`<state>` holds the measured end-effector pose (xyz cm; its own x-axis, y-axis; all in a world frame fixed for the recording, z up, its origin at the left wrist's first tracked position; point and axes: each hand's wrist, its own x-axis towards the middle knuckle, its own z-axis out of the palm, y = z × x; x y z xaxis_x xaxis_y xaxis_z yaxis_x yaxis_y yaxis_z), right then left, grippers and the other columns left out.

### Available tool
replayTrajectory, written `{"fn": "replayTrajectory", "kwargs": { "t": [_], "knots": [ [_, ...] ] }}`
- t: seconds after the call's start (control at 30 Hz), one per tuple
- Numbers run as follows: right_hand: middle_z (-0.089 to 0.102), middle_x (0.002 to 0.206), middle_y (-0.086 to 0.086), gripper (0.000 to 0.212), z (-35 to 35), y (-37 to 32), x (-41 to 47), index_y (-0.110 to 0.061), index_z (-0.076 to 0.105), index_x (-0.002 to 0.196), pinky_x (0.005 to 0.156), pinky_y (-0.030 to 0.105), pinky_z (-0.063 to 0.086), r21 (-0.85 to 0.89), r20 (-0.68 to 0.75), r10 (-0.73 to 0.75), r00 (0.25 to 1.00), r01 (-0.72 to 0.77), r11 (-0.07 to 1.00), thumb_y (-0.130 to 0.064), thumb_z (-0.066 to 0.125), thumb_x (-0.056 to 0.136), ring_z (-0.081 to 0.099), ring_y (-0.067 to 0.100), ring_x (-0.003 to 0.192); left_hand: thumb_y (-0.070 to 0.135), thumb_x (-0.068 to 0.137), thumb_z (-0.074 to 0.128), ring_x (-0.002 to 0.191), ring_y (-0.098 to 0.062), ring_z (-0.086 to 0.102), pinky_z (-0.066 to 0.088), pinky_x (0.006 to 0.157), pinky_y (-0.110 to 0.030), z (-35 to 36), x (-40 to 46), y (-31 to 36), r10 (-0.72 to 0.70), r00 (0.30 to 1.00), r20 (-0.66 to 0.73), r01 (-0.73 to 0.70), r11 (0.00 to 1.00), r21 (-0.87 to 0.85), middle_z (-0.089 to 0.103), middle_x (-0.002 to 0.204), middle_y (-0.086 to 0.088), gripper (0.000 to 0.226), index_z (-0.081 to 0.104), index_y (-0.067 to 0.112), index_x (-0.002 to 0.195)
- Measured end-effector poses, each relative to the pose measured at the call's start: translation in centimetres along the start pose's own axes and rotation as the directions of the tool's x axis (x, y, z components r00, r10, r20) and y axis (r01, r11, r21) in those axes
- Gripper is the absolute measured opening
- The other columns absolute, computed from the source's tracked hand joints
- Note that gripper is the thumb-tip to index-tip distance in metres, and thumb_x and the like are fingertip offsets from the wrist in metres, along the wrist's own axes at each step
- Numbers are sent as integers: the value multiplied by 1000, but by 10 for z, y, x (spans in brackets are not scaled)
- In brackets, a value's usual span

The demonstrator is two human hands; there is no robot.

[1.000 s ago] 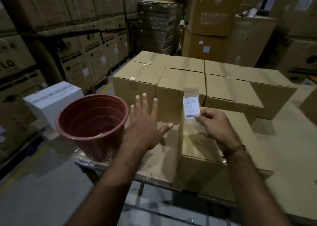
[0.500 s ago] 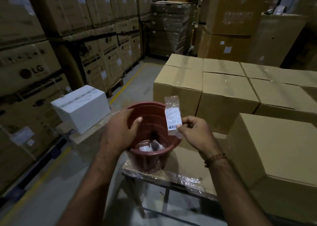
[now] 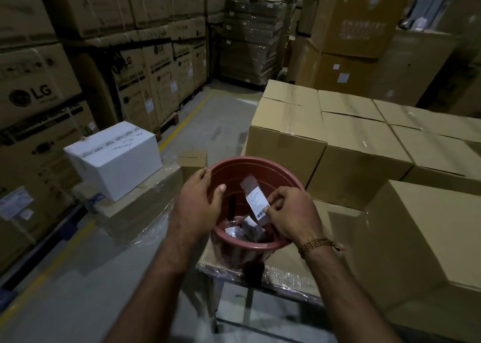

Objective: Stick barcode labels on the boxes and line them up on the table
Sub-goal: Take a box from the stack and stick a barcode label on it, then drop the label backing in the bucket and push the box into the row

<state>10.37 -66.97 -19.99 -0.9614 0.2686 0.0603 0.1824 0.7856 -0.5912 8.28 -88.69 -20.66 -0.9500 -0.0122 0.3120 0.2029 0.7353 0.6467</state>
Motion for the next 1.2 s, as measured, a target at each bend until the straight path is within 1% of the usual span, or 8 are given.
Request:
{"fn": "replayTrajectory", "kwargs": {
  "t": [0.27,0.4,0.57,0.7,0.83,0.93,1.1,1.2],
  "knots": [
    [75,80,-11,19,11,-12,17,-29,72,81,80,31,60,-116,82,-5,997,14,993,-31,91,79,72,11,82,44,108,48,131,-14,53,52,107,-42,5,-5,-9,-30,999,-20,29,999,-38,57,148,3,53,49,23,156],
    [75,77,-11,21,15,-13,26,-27,72,78,81,32,61,-80,120,8,993,2,997,-30,93,77,73,11,79,38,108,51,122,-7,50,45,98,-29,6,-5,-8,-25,998,-52,22,998,-54,58,143,1,48,53,20,153],
    [78,82,-9,18,18,-12,36,-25,75,80,84,33,62,-67,167,38,985,-27,997,-30,93,77,75,13,82,39,107,53,116,-5,52,49,95,-27,5,-1,-10,-2,999,-48,0,999,-48,60,134,4,46,57,21,149],
    [77,107,2,33,16,-13,35,-22,77,109,91,38,60,-291,86,43,995,-16,956,-38,88,82,72,25,102,41,106,56,113,-5,55,54,96,-30,5,6,-12,23,999,-49,-24,999,-26,60,128,8,44,61,22,145],
    [75,93,-8,26,0,-14,32,-26,76,103,88,39,62,-160,-3,35,999,-35,986,-37,88,83,72,19,92,45,104,56,117,-12,56,55,99,-38,5,14,-11,47,998,-41,-45,997,64,63,128,5,47,62,21,143],
    [71,82,-16,20,-18,-12,27,-27,78,103,83,35,63,-63,-42,14,999,-17,998,-33,86,87,71,9,83,45,104,57,119,-14,56,54,100,-41,5,18,2,57,997,-58,-51,994,94,64,130,3,45,63,21,141],
    [68,84,-19,7,-51,0,10,-29,77,102,64,20,50,18,-114,-15,993,17,1000,-31,79,95,63,-3,79,44,103,58,118,-17,58,53,98,-39,11,15,41,151,986,-66,-144,984,101,64,131,3,45,64,20,141],
    [71,89,-17,7,-74,17,-4,-29,77,101,62,21,50,1,-169,-28,985,29,1000,-34,75,97,62,-4,80,41,102,62,122,-21,58,52,103,-42,20,9,70,220,973,-71,-215,974,75,65,132,-2,47,64,16,141]
  ]
}}
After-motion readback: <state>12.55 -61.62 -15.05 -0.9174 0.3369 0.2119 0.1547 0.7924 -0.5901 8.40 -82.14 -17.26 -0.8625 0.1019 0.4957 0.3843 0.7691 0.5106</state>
